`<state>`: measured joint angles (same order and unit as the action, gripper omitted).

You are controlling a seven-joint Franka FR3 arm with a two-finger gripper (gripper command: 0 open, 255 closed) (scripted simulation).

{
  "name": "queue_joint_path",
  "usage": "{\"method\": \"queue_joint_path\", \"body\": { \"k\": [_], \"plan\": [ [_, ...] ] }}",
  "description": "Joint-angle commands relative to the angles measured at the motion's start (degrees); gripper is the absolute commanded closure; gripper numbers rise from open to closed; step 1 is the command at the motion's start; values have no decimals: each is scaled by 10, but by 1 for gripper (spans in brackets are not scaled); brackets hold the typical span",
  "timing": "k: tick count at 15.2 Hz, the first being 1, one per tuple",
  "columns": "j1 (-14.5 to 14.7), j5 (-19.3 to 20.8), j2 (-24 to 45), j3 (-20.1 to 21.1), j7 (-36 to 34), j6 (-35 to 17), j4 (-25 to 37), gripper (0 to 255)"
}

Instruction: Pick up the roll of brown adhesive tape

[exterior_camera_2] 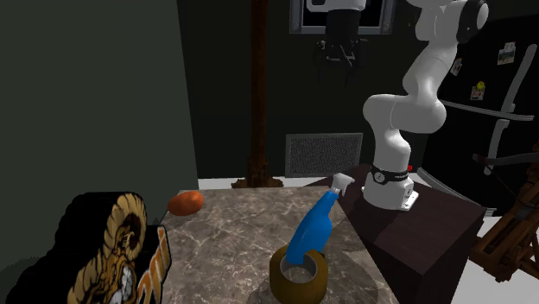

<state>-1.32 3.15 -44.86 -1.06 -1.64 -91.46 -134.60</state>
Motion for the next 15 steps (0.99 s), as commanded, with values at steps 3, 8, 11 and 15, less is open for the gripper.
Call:
{"method": "queue_joint_path", "body": {
  "k": [3,8,11,15],
  "plan": [
    [4,-6,20,9,-11,-34,-18,0],
    [15,-19,83,31,-36,-122,-50,0],
    [21,-26,129,44,-52,-174,-61,0],
    [28,-31,200,61,-72,-242,-64,0]
  ]
}}
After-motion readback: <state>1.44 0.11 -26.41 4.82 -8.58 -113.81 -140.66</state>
